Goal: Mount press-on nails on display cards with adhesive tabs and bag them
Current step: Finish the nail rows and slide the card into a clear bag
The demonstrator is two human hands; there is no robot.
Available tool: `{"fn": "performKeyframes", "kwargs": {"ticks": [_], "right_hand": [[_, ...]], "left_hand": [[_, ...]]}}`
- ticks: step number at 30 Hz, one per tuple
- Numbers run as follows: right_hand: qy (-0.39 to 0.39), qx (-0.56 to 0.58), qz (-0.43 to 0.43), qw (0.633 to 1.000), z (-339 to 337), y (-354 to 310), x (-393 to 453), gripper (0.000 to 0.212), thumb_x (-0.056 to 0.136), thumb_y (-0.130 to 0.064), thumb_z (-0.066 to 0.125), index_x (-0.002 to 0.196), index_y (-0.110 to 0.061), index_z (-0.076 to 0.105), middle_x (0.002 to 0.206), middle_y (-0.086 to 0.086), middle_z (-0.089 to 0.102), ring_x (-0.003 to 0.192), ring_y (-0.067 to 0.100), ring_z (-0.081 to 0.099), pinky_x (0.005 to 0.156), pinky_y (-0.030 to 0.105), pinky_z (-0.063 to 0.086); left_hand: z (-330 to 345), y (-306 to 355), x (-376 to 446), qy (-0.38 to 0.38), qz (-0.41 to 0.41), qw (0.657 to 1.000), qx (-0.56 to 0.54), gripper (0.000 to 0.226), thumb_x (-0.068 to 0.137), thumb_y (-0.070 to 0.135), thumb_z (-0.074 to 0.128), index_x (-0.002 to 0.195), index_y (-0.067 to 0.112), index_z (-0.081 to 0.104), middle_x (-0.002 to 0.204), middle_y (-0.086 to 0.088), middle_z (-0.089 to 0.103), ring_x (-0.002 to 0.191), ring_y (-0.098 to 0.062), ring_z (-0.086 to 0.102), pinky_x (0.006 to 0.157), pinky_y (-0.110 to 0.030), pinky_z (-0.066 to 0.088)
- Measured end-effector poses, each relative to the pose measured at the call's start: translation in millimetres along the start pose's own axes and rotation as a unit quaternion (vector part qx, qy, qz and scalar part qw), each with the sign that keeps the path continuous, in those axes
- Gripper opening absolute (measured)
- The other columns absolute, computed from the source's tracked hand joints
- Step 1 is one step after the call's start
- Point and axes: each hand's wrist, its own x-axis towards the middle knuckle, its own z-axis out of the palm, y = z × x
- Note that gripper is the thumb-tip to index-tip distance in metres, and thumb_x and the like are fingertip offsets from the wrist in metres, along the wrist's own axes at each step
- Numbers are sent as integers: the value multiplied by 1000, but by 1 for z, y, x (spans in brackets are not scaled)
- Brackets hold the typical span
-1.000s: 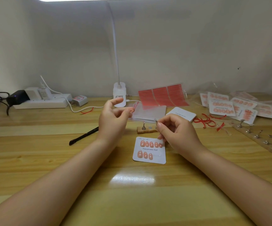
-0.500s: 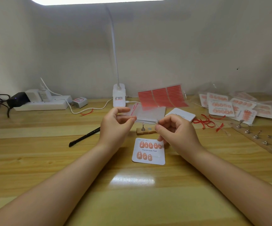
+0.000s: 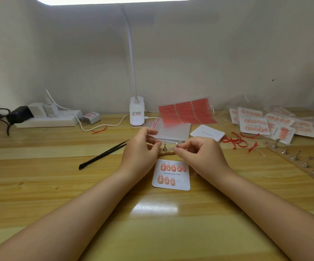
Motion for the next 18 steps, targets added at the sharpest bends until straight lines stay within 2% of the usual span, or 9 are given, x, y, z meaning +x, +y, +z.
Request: {"fn": "performKeyframes", "kwargs": {"ticks": [4,7,9,14,16,18], "right_hand": [[-8,-60,2,998,2,3,3,11,81,-30,76,77,-20,77,57,-13,61,59,3,55,60,26,43],[-20,-103,5,994,3,3,4,15,84,-33,73,83,-19,78,75,-9,72,74,7,64,72,34,53],[-33,-155,-8,987,4,1,3,20,88,-36,68,84,-18,78,79,-3,74,79,12,65,74,37,53],[-33,-218,-32,975,3,-3,1,26,91,-39,62,85,-18,77,76,-3,72,76,15,64,68,35,53],[-13,-232,-38,972,1,-5,-3,25,87,-40,64,85,-19,75,71,-7,68,72,13,63,62,28,49],[12,-228,-41,973,-2,-7,-5,21,83,-40,66,82,-21,73,60,-13,57,61,8,57,55,24,41]], "left_hand": [[0,4,-3,-6,34,999,21,31,90,16,67,117,22,54,91,11,65,78,-3,64,74,-30,56],[0,7,-6,-13,45,999,28,30,90,17,67,117,22,54,91,11,65,74,-2,64,73,-30,56],[-1,8,-7,-14,50,998,27,30,90,17,67,116,22,55,91,11,65,73,-1,64,73,-30,56],[-2,9,-7,-14,54,998,18,30,90,16,66,117,21,55,91,11,65,77,-2,64,75,-31,56],[-2,10,-9,4,76,997,1,29,88,12,68,115,17,57,89,10,66,80,-2,65,77,-24,54],[-4,13,-10,24,97,994,-34,29,86,10,71,112,14,59,87,11,68,82,0,66,74,-14,50]]}}
